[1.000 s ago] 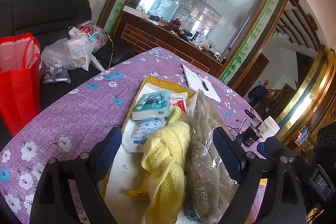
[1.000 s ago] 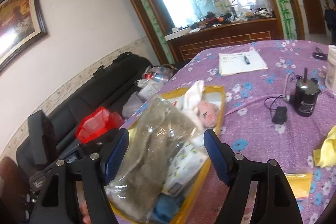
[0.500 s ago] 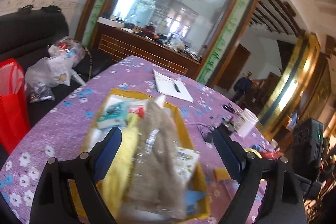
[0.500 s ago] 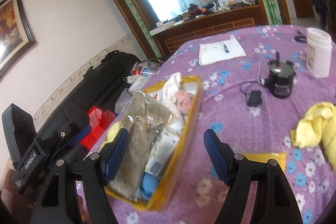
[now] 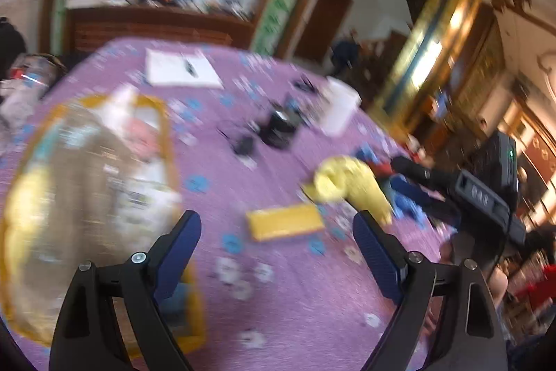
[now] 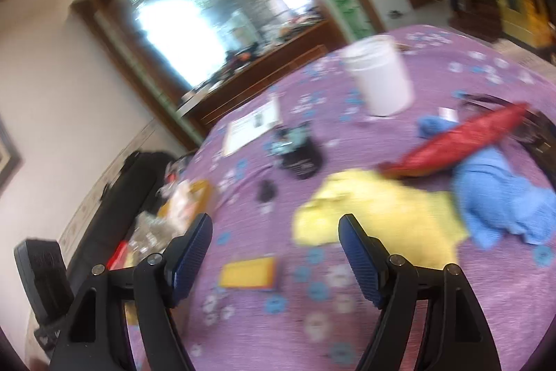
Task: Organize soft objects
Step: 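Move both tools back to the table and grasp the yellow sponge with the left tool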
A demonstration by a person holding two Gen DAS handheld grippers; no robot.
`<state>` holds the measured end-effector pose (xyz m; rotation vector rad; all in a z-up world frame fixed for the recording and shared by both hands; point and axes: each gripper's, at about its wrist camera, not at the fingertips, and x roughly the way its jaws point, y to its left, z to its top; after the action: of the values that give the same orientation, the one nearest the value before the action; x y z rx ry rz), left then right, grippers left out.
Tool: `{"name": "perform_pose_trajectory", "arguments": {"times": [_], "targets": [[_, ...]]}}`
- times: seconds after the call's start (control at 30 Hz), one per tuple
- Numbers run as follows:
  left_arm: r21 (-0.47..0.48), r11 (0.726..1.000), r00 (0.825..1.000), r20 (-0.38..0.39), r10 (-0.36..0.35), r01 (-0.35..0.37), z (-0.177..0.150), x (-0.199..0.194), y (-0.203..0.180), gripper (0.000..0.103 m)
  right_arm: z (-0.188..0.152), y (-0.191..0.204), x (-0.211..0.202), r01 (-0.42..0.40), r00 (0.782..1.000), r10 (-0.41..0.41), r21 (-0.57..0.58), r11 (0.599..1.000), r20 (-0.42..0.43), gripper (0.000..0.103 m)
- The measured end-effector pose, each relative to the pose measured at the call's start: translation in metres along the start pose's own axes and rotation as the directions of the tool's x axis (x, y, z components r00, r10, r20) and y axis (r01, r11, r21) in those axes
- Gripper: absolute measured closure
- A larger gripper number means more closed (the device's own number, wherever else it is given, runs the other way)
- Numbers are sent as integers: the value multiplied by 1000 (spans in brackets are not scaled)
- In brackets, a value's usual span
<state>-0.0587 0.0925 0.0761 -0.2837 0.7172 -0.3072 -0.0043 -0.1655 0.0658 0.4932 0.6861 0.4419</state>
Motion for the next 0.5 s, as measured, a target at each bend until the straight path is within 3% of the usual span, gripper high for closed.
{"name": "perform_pose_trajectory", "arguments": {"times": [0.13,0.2,0.33,0.43,0.5], "targets": [[119,993,989,-146,29,-12,-1,41,-29,14,4,-23,-3,6,1000,-7,63,998,6,24],[227,974,970,-228,78,-25,-3,60,-43,14,4,-27,-5,1,1000,-2,62,998,8,24],[377,924,940,-286,185,-67,-5,85,-51,14,3,-25,2,-8,1000,8,64,998,3,24],[389,917,922,-317,222,-87,-1,99,-46,15,2,-27,7,-13,1000,14,71,997,-4,24],[393,913,921,-303,244,-112,4,105,-45,15,1,-29,10,-15,1000,15,77,997,-6,24]]}}
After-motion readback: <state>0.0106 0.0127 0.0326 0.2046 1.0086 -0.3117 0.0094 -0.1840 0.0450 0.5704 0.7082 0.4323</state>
